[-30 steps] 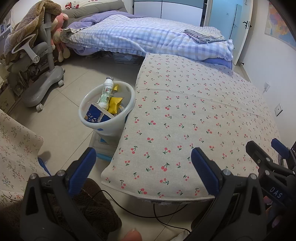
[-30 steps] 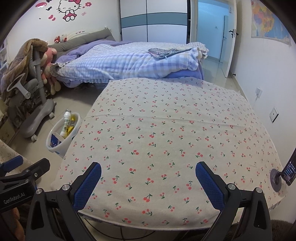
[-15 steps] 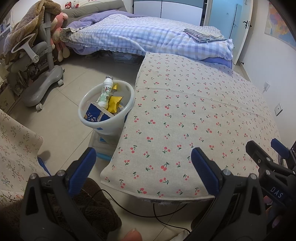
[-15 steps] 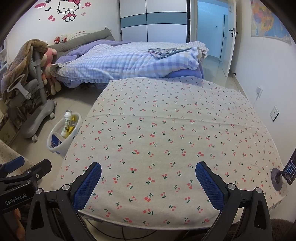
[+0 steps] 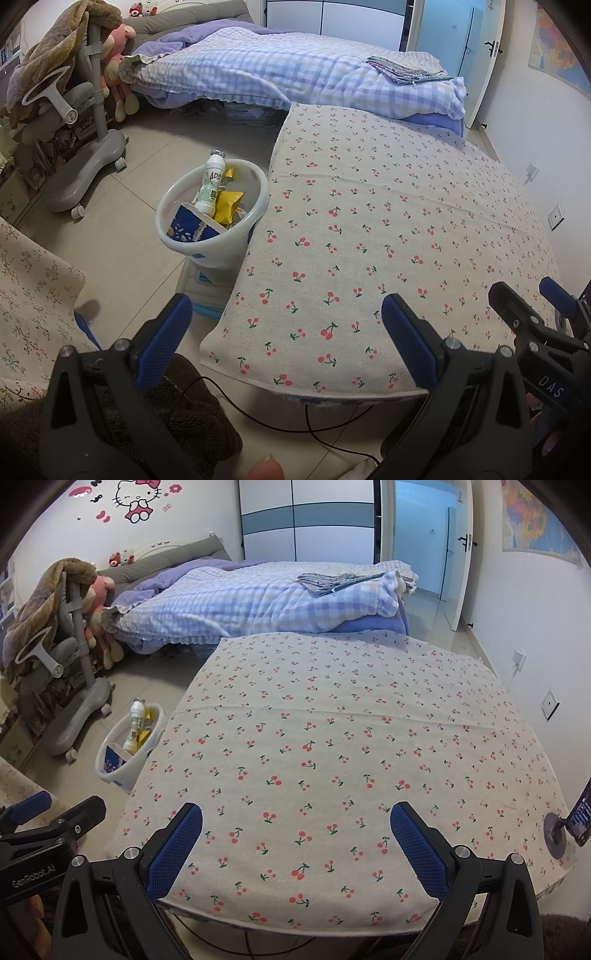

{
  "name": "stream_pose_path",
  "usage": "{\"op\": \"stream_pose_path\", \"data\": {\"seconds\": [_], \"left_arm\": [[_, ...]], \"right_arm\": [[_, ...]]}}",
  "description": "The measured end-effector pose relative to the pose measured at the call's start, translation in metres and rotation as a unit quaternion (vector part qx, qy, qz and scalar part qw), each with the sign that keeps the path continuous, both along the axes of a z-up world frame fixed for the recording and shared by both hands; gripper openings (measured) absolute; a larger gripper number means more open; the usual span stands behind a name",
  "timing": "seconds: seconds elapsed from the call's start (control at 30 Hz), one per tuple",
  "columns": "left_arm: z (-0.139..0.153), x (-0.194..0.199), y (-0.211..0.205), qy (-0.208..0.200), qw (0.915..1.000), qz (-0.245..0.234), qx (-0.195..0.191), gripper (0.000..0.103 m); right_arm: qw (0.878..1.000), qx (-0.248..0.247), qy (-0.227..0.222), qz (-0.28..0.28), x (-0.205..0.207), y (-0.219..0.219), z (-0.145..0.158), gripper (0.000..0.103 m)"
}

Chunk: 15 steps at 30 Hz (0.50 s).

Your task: Collect trash

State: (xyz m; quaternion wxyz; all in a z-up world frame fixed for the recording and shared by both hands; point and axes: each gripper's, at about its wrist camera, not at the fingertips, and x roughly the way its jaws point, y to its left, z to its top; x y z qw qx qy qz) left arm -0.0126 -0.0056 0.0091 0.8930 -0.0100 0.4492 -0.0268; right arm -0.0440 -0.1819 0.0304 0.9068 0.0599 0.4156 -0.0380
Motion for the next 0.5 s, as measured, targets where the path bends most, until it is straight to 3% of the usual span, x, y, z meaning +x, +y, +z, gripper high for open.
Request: {"op": "stream_pose_path", "data": {"seconds": [0.5], "left_arm": [[0.0003,0.0002,-0.0002,0.000,1.0000,0.000,0.000,0.102]], "right_arm": [[1.000,0.000,0.001,0.000,-0.0001,0.0004,-0.0007,0.103]]}}
